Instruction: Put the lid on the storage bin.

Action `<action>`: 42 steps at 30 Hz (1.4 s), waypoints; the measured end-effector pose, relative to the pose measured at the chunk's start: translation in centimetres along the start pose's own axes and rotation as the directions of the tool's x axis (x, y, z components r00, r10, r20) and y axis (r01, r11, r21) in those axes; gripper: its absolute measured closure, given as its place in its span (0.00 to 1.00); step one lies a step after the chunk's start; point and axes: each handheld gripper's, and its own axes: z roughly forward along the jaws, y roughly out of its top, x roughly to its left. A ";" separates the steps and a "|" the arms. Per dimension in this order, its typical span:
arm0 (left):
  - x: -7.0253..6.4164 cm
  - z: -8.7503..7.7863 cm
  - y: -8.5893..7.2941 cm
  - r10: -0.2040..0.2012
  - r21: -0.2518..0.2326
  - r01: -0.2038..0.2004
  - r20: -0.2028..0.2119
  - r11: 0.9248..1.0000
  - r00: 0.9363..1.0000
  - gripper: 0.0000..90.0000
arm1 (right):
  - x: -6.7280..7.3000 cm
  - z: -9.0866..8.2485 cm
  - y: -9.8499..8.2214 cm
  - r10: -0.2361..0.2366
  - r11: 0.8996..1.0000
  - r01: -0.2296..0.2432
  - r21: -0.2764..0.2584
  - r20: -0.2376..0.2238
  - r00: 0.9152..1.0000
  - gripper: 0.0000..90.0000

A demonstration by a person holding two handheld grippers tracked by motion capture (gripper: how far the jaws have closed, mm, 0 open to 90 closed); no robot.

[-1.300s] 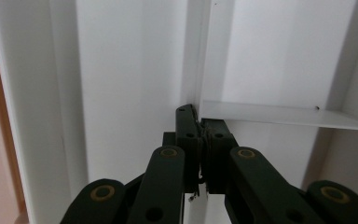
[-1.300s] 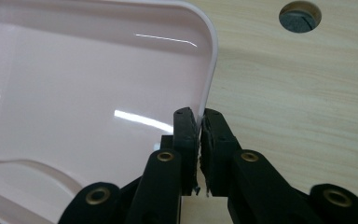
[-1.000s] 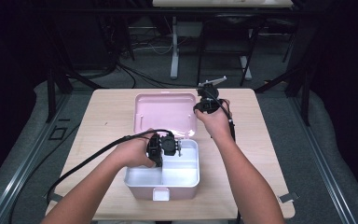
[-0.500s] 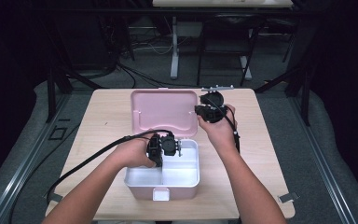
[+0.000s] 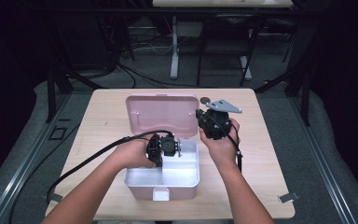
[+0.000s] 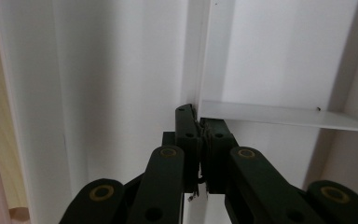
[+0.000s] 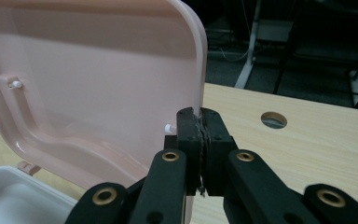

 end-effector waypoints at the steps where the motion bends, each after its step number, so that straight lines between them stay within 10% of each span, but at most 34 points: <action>1: 0.0 0.0 0.0 0.001 0.001 -0.001 -0.003 1.000 1.000 0.96 | 0.1 -0.2 -0.2 -0.002 1.000 0.002 -0.014 -0.002 1.000 0.98; 21: -0.5 -1.2 -1.8 -0.091 -0.064 0.086 -0.073 0.994 0.993 0.87 | 0.9 -1.7 -1.7 -0.042 0.995 0.044 -0.093 0.017 0.999 0.98; 26: -0.7 -3.3 -3.3 -0.142 -0.161 0.124 -0.100 0.979 0.985 0.83 | 0.9 -1.7 -1.7 -0.042 0.995 0.044 -0.093 0.016 0.999 0.98; 31: -0.8 -4.5 -5.9 -0.238 -0.279 0.199 -0.110 0.939 0.965 0.79 | 1.0 -1.8 -1.7 -0.045 0.995 0.046 -0.094 0.016 0.999 0.98; 40: -1.3 -4.8 -10.6 -0.401 -0.500 0.312 -0.077 0.808 0.913 0.78 | 1.0 -1.8 -1.8 -0.046 0.994 0.047 -0.096 0.018 0.999 0.98; 42: -1.4 -4.7 -11.5 -0.439 -0.554 0.333 -0.067 0.763 0.896 0.78 | 1.0 -1.8 -1.8 -0.048 0.994 0.049 -0.096 0.019 0.999 0.98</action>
